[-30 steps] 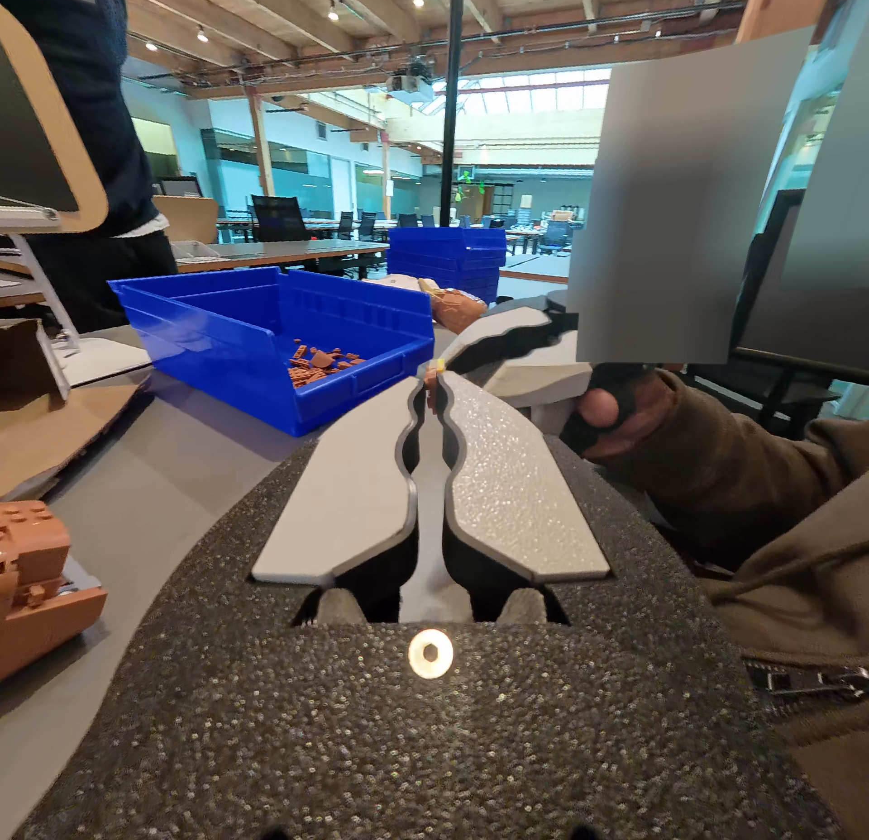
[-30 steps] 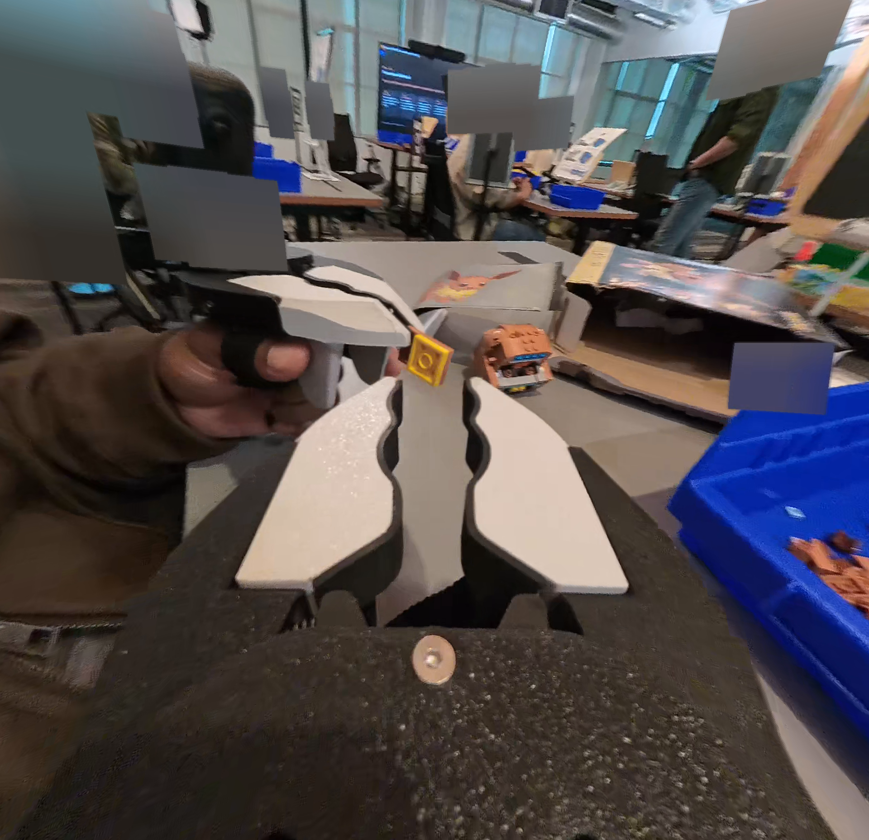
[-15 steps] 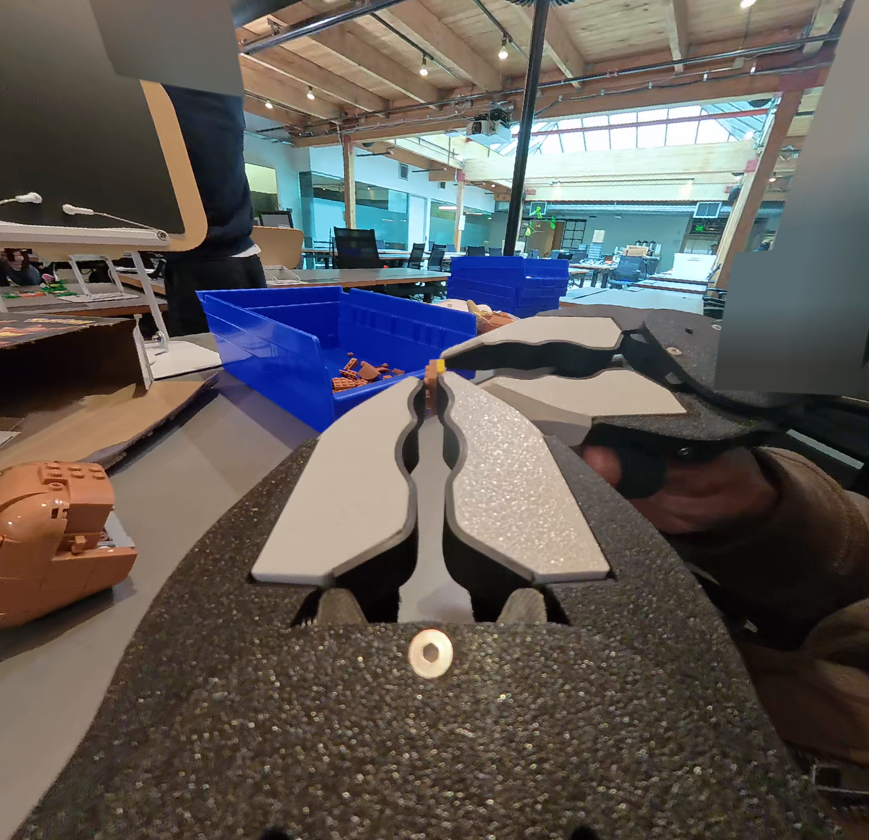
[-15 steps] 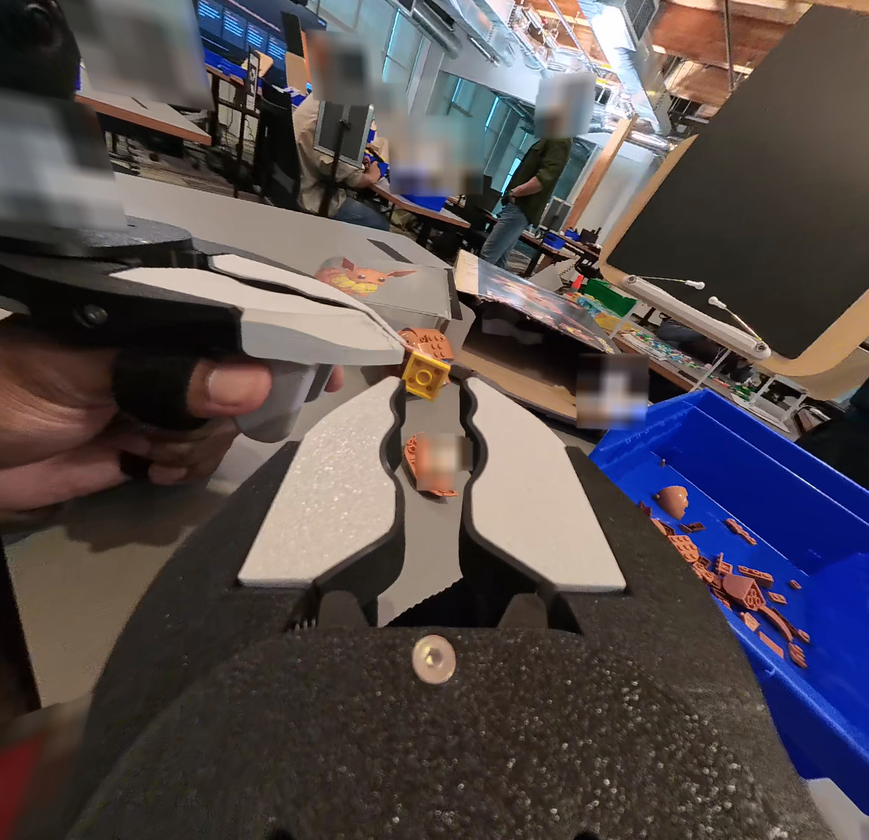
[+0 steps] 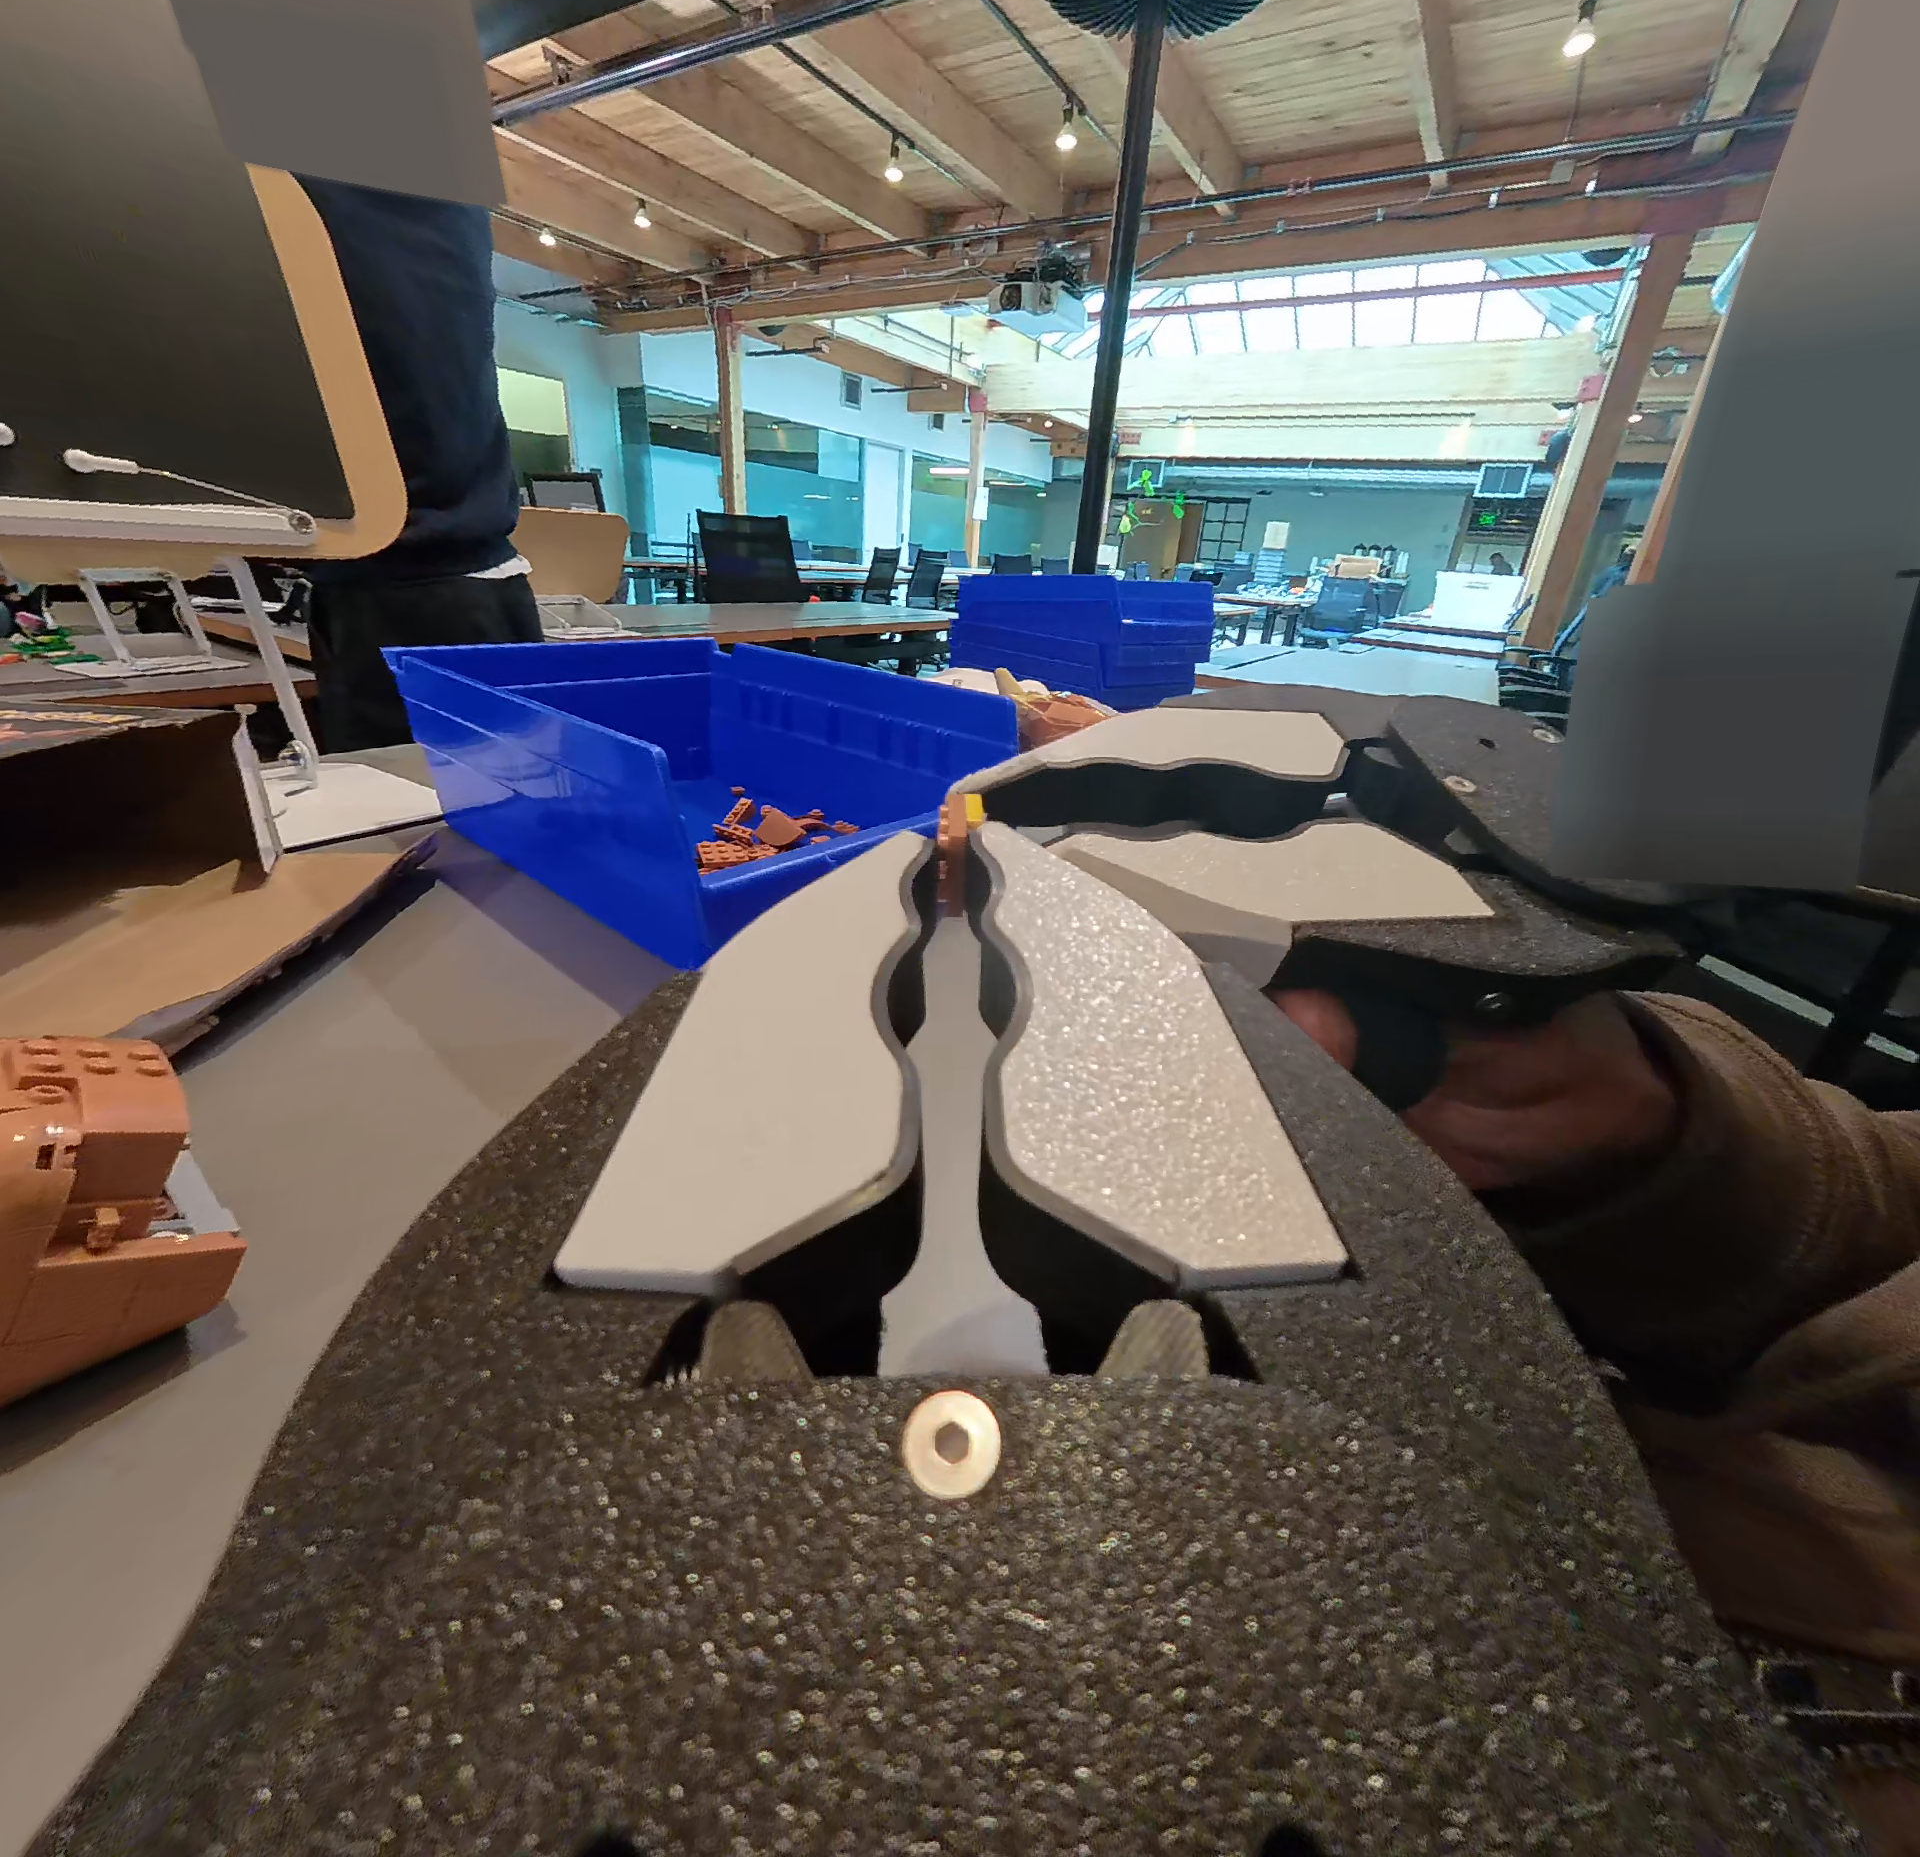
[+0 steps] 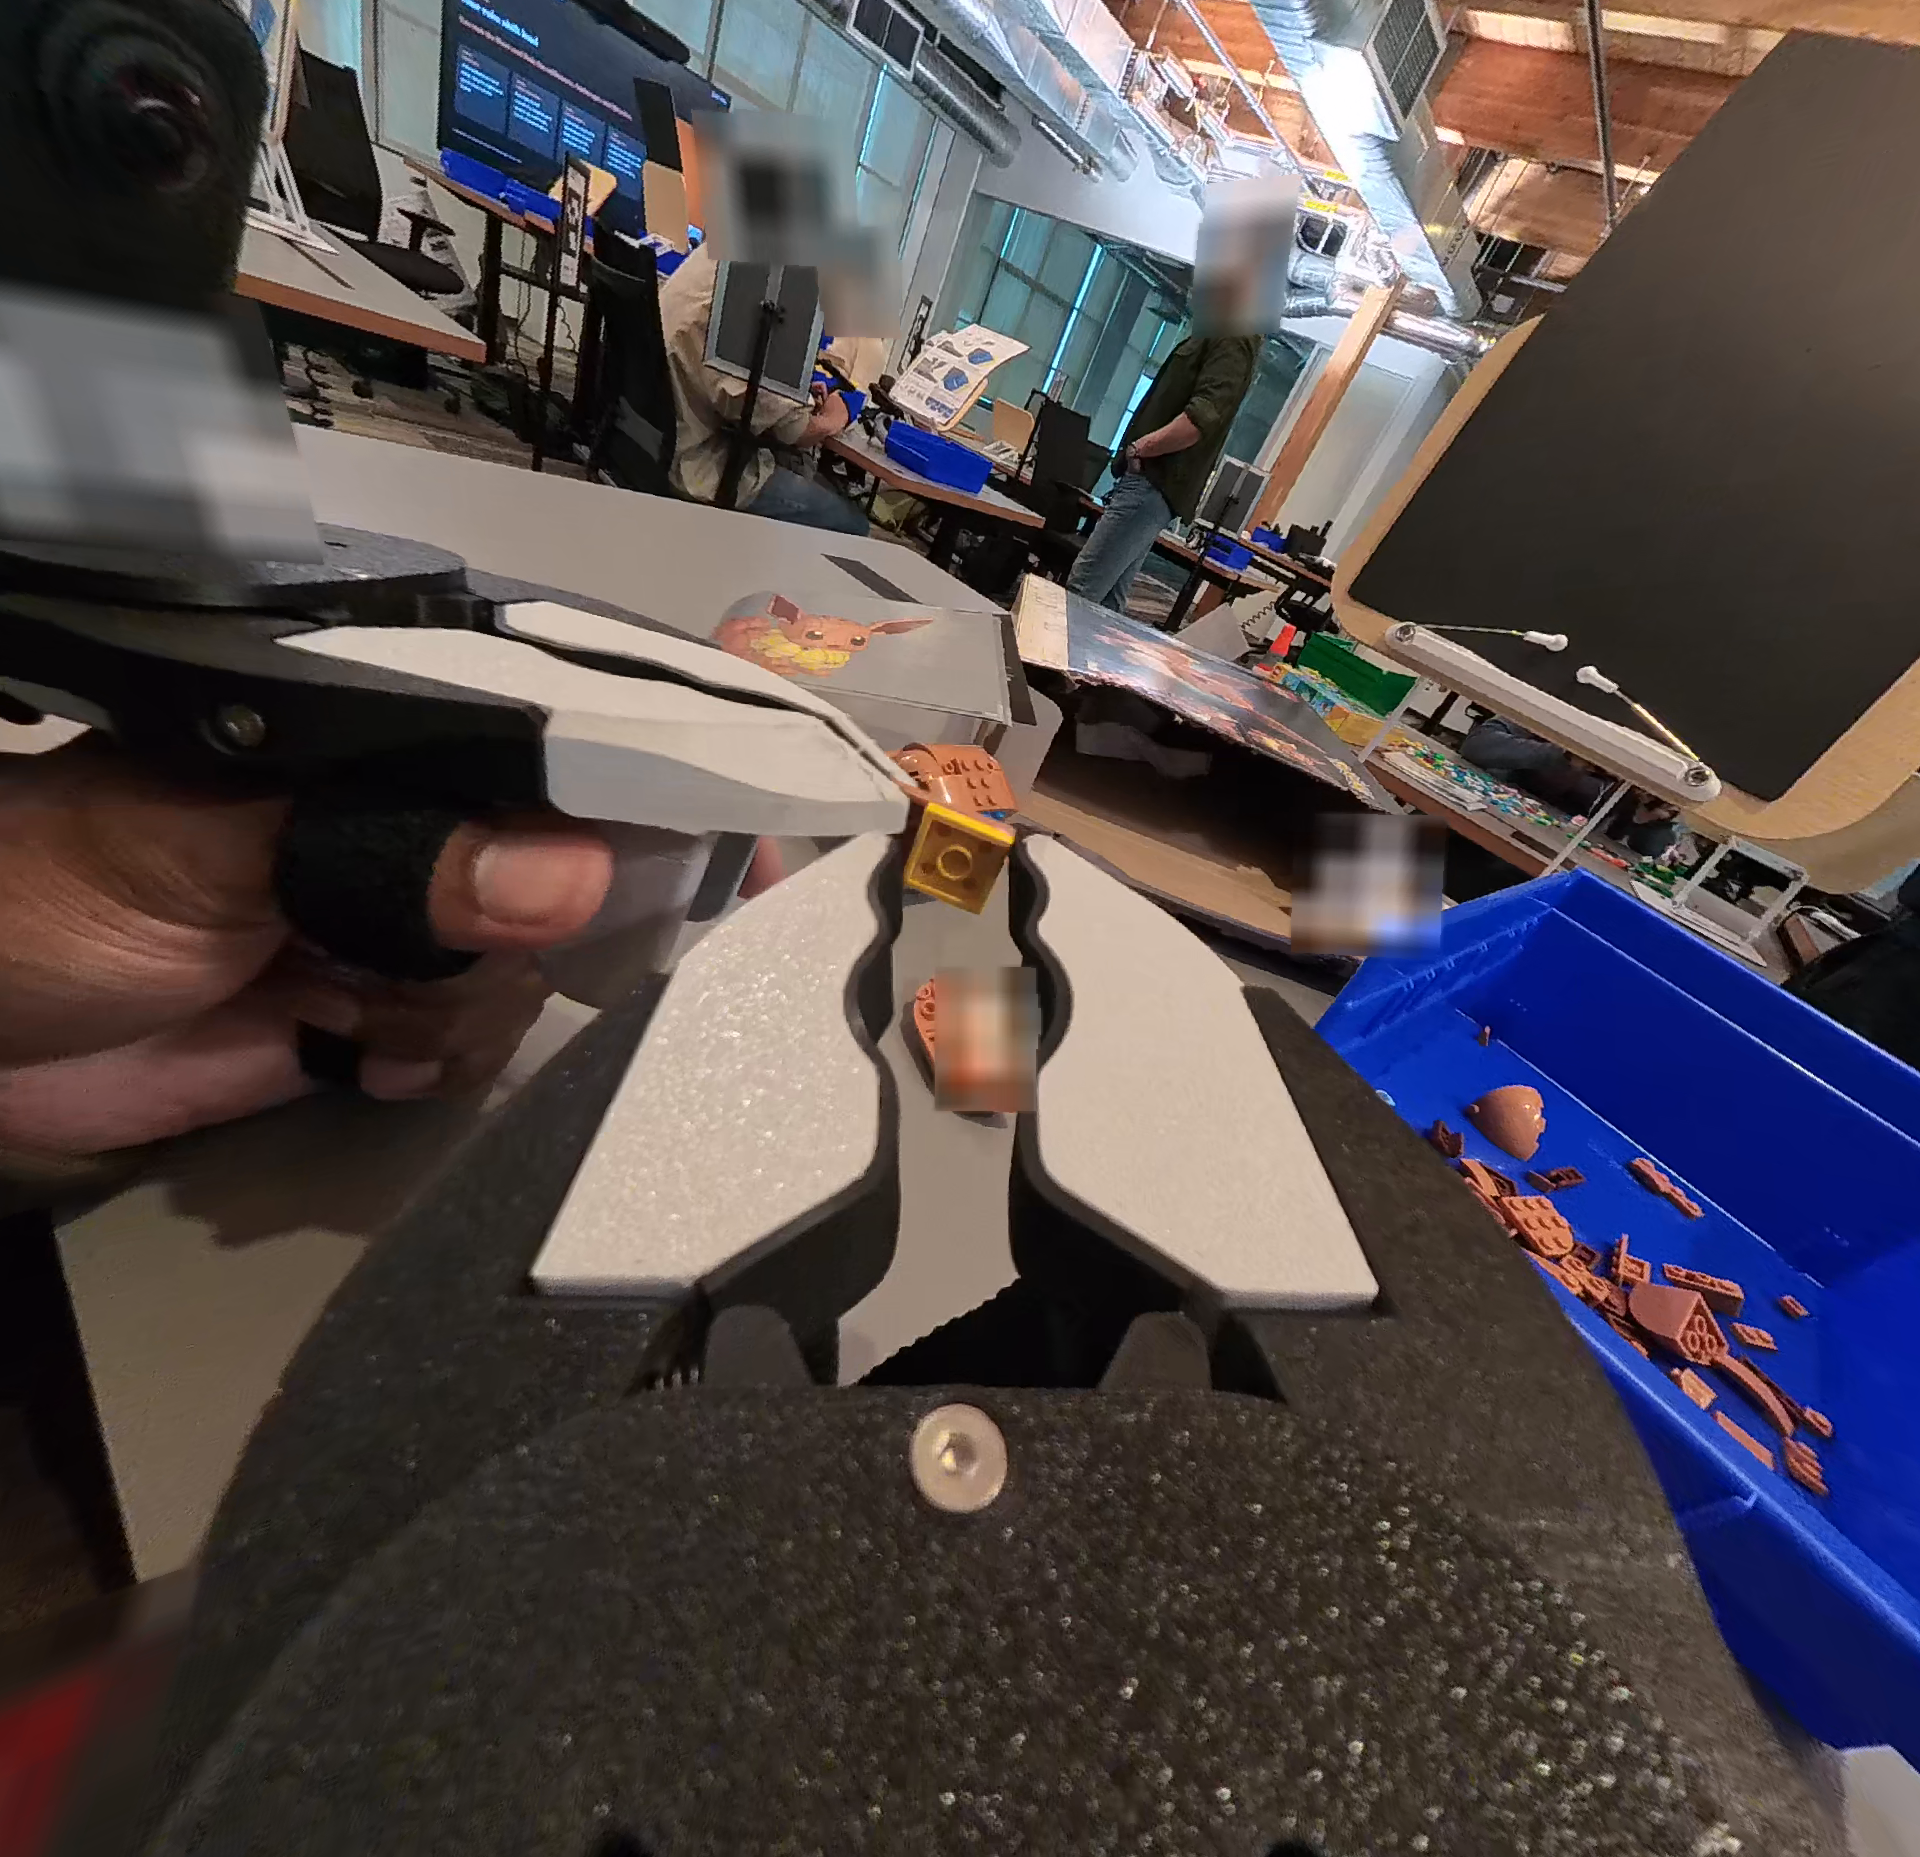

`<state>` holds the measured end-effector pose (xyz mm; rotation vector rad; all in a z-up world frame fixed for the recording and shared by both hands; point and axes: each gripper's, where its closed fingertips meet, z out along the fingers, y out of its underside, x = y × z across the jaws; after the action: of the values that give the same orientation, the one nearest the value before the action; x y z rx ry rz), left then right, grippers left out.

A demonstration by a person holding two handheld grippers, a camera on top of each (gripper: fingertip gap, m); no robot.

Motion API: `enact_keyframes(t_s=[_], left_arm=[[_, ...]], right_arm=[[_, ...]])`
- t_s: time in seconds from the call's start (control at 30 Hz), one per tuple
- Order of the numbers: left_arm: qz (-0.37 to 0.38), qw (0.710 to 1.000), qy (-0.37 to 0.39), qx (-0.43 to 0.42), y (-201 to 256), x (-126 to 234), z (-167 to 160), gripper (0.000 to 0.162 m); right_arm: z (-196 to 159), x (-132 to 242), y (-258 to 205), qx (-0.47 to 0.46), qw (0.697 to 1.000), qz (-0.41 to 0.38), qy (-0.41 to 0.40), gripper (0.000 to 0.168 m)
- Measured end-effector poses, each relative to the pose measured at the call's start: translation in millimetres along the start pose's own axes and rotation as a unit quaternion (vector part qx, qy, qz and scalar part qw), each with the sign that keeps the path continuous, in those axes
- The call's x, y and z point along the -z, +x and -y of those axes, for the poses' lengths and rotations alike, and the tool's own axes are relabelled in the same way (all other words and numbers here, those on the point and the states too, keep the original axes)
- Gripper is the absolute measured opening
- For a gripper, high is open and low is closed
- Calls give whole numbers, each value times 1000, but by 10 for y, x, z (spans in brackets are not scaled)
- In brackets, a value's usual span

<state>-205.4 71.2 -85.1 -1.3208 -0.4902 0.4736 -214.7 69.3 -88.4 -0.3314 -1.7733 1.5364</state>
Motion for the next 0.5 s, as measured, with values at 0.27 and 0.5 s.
enact_keyframes(t_s=[0.27,0.5], left_arm=[[-29,999,-9,-16,70,11,-3,5],[-52,996,-32,-69,117,64,-27,4]], right_arm=[[18,60,-11,19,999,32,3,17],[30,122,-76,-1,996,84,11,16]])
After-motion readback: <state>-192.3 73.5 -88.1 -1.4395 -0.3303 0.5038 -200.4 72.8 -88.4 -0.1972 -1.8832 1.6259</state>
